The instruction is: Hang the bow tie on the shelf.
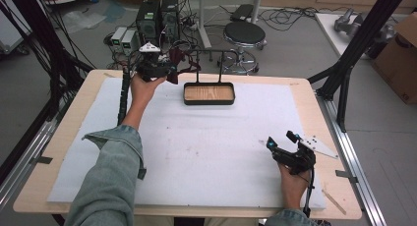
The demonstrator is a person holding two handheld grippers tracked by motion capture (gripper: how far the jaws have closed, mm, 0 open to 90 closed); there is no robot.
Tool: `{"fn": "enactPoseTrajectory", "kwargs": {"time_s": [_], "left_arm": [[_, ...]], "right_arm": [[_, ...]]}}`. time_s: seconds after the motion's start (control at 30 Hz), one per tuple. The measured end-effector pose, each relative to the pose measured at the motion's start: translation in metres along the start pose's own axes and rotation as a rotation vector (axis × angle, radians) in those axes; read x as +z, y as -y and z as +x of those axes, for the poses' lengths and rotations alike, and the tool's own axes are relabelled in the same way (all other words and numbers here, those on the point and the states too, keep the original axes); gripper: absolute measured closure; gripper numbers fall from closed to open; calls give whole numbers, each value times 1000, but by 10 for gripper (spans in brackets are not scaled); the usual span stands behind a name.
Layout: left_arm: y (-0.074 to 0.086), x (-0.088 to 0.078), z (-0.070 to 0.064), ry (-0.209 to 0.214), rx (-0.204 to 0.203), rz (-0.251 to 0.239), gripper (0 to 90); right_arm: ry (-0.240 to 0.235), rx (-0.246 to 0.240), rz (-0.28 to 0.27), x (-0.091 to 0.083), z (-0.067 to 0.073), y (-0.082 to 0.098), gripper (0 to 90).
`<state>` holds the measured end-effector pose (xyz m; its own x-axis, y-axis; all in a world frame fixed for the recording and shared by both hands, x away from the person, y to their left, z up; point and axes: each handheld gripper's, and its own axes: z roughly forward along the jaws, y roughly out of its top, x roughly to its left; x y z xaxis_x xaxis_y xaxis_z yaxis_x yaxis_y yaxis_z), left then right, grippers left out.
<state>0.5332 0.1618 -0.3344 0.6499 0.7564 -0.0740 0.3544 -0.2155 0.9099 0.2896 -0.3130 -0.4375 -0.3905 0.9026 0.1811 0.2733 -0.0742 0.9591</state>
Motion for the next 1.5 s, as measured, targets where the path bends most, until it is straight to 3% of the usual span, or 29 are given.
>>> {"fn": "enactPoseTrajectory", "kwargs": {"time_s": [0.3,0.67,0.87,1.17,1.5], "left_arm": [[2,-2,0,-1,18,-3,670],[-4,-20,-1,3,30,-42,603],[-7,-42,-8,15,54,-85,562],[-11,-89,-17,-7,104,-152,508],[-6,-135,-25,-28,116,-222,422]], "right_arm": [[1,-1,1,0,0,0,140],[3,0,2,0,0,0,140],[5,-2,2,-1,1,0,140],[8,-5,0,0,1,0,140],[11,-1,2,-1,0,0,139]]}}
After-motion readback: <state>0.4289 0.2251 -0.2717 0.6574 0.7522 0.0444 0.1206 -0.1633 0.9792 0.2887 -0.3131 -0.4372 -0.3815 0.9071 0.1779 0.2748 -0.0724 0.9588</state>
